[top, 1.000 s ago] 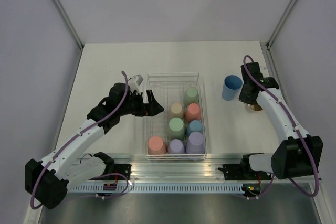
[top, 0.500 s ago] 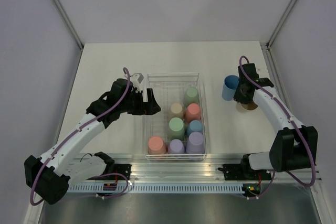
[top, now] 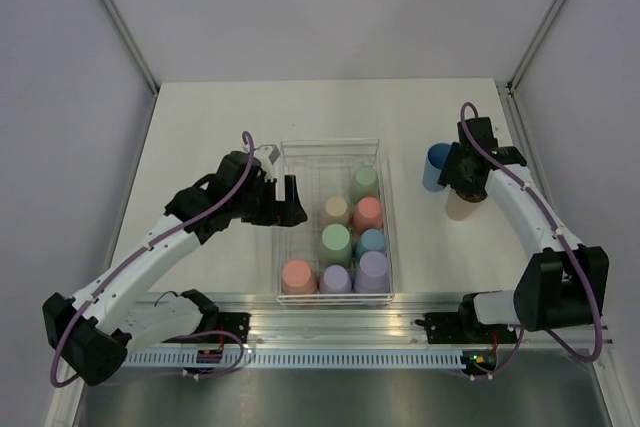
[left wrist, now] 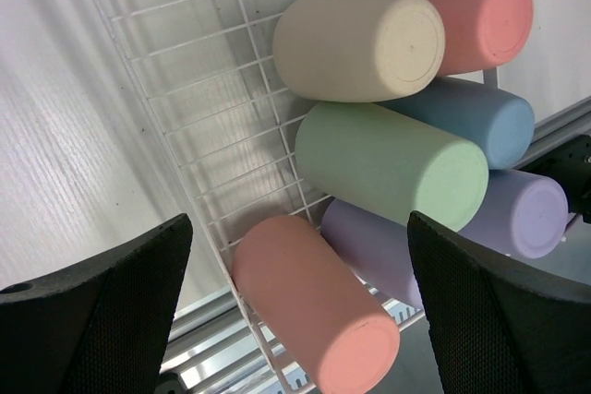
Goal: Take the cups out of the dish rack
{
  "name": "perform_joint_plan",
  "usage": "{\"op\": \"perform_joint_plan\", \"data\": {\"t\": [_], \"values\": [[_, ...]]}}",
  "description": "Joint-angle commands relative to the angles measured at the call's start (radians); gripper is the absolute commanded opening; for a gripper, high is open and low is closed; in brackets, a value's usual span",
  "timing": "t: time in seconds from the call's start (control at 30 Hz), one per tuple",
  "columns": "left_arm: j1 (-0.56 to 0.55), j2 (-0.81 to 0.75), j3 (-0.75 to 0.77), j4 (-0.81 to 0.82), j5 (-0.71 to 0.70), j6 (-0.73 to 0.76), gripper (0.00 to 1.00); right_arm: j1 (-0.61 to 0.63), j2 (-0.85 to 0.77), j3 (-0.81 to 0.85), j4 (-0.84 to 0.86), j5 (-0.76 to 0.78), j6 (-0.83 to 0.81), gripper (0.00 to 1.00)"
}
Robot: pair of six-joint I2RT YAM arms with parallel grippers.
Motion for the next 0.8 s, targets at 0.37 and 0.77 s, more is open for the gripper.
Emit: {"op": "perform_joint_plan", "data": {"t": [0.37,0.77], "values": [[-0.228,0.159,0.165,0.067,-0.039,0.110,1.00,-0.002,-0.338,0.197,-0.043,-0.320,-0.056,0.86],[-0.336,0.391,0.278,0.052,-0.184,0.087,1.00,-0.002,-0.367,0.179,-0.046,-0.363,-0.093,0.91]]}}
